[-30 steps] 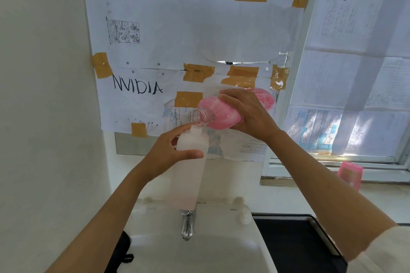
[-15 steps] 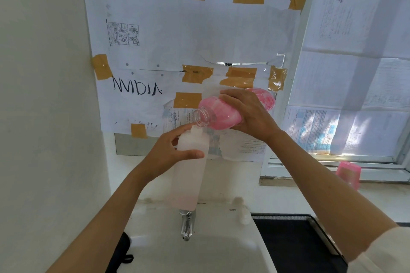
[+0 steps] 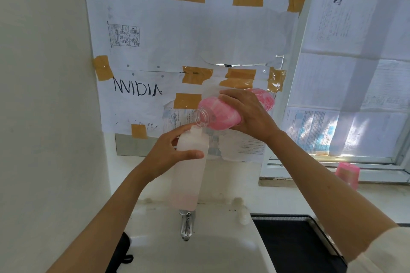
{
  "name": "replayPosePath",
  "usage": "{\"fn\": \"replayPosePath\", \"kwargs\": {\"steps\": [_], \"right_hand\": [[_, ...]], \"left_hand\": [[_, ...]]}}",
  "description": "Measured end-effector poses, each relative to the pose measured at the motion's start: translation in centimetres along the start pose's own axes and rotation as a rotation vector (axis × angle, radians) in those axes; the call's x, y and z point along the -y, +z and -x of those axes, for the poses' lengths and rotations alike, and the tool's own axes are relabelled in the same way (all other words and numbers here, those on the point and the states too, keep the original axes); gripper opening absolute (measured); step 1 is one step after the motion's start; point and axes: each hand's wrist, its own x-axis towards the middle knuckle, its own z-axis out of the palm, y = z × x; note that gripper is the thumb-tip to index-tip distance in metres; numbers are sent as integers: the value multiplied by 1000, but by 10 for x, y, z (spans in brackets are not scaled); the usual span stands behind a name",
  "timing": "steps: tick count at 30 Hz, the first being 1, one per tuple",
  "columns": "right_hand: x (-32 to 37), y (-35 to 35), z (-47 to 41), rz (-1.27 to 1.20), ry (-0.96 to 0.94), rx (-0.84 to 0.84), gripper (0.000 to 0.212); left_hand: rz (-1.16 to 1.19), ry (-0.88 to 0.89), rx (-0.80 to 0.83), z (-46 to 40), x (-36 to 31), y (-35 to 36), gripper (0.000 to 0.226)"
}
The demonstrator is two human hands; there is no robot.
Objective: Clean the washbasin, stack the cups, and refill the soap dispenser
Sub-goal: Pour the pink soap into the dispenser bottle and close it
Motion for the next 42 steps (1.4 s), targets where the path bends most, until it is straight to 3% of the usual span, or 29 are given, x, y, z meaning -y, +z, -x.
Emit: {"fn": "replayPosePath", "kwargs": {"steps": [23, 42], "right_hand": [[-3, 4, -1, 10, -17, 6, 73], [-8, 5, 5, 18, -35, -17, 64]], "left_hand": [[-8, -10, 5, -3, 2, -2, 57], [-21, -24, 21, -6, 3, 1, 57]]}}
